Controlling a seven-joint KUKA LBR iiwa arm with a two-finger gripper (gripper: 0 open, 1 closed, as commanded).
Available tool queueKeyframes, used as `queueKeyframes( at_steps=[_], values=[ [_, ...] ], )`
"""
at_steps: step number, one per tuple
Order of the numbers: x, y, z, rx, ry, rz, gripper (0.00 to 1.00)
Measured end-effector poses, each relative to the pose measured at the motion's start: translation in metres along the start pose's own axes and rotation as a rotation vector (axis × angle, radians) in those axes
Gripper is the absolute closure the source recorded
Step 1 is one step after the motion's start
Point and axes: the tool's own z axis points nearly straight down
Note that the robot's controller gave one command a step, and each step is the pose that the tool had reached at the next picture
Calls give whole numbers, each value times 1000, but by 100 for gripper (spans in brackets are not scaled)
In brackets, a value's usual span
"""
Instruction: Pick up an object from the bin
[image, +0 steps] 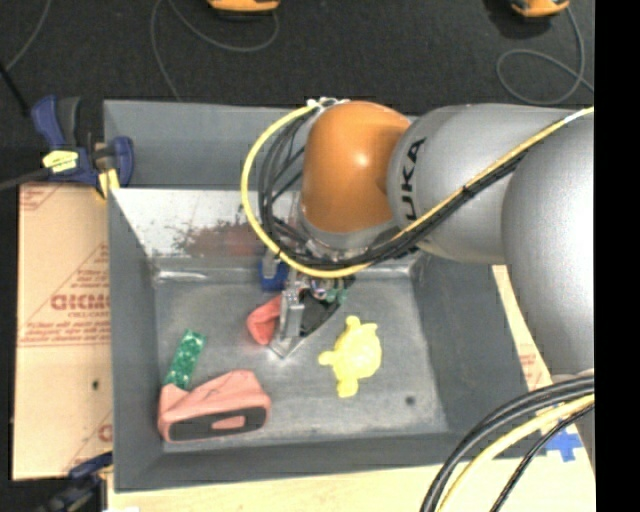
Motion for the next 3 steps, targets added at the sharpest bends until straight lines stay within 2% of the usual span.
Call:
queueKeyframes(
  at_steps=[1, 2, 3],
  values=[
    [0, -1, -5, 0, -5, 2, 0],
    [-6, -13, 82, -2, -2, -4, 100],
    [-6, -13, 82, -2, -2, -3, 100]
  ],
)
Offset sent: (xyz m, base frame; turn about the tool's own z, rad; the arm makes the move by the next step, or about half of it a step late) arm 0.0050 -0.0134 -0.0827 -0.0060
